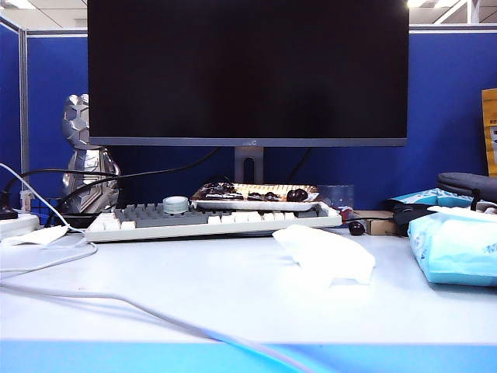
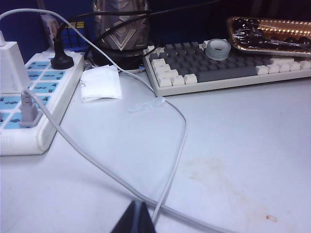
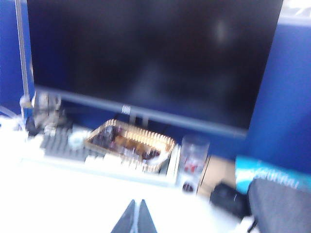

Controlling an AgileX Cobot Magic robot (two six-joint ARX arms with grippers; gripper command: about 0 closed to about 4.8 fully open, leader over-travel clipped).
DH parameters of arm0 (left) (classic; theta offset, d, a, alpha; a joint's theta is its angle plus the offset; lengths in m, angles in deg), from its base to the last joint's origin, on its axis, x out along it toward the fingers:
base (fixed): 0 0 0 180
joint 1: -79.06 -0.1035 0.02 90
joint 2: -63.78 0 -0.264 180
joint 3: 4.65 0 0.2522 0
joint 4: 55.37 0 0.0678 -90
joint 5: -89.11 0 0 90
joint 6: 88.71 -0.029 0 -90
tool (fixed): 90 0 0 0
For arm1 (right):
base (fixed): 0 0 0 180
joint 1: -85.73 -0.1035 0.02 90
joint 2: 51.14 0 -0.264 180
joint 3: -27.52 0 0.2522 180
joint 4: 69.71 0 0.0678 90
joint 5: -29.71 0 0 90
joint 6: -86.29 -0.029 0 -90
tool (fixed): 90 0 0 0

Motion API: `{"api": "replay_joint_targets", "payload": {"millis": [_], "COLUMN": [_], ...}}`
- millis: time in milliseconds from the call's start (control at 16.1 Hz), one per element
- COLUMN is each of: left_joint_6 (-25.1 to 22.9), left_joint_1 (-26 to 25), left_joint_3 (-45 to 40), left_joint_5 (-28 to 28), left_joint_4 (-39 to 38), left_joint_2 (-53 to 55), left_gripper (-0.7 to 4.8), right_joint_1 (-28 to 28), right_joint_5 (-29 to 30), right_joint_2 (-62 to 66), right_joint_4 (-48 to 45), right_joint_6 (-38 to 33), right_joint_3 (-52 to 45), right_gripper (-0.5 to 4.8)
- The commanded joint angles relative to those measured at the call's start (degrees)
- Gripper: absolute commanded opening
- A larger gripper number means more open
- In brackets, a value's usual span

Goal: Pull out a wet wipe from the sky blue wet wipes packet and place it on the table.

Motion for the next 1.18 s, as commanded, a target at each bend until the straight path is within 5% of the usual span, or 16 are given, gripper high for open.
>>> {"api": "replay_joint_targets", "payload": {"millis": [62,1183], "left_joint_6": [0.17,0.17], "left_joint_1": [0.02,0.02], "left_joint_3": [0.0,0.0], "left_joint_5": [0.02,0.0], "left_joint_4": [-0.74,-0.74], "left_joint_2": [-0.17,-0.17], "left_gripper": [-0.03,-0.03], "right_joint_1": [1.55,2.95], "right_joint_5": [0.09,1.51], "right_joint_2": [-2.1,-5.33], "right_joint_4": [-0.98,3.67], "right_joint_6": [-0.85,-8.17], "right_joint_3": [-3.76,-21.51], "right_gripper": [-0.05,-0.05]}}
